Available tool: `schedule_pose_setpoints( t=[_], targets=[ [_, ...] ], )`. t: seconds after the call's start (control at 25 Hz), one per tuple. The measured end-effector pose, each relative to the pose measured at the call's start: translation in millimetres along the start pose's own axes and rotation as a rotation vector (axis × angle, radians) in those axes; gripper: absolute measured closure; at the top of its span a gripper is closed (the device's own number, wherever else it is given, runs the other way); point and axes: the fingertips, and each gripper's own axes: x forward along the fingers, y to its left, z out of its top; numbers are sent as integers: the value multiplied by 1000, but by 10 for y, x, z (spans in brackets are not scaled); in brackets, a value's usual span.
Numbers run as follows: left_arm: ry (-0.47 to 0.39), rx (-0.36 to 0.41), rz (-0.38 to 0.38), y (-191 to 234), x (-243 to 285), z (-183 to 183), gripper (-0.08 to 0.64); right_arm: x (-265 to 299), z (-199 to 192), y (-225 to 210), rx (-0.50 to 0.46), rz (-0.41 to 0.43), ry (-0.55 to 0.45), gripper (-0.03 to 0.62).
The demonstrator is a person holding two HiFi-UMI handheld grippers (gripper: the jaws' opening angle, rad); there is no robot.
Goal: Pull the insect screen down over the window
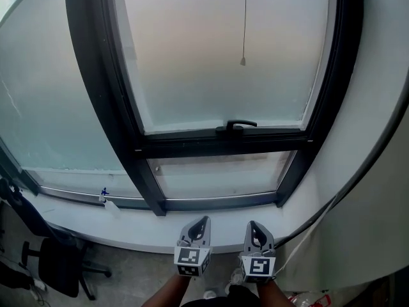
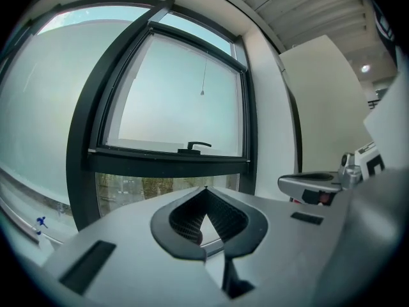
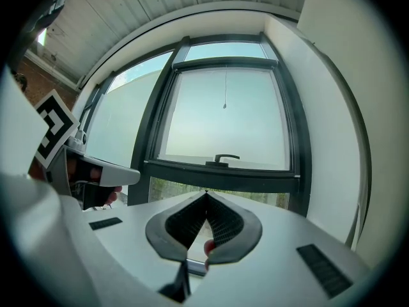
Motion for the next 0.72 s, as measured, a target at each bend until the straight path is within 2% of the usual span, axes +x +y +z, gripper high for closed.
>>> schedule_pose_setpoints(
  t=[0.2, 0.4, 0.56, 0.72],
  targets=[
    [-7, 4, 1, 64, 338, -3, 557, 330, 1, -122, -13, 26, -13, 589],
    [-7, -7, 48, 190, 701, 81, 558, 764, 76, -303, -22, 67, -32, 589],
    [-10, -27, 64, 231, 1077, 260, 557, 1177, 96, -505, 13, 90, -25, 589],
    [11, -8, 92, 253, 1415, 319, 558, 1509, 146, -738, 42, 101, -25, 589]
  ],
)
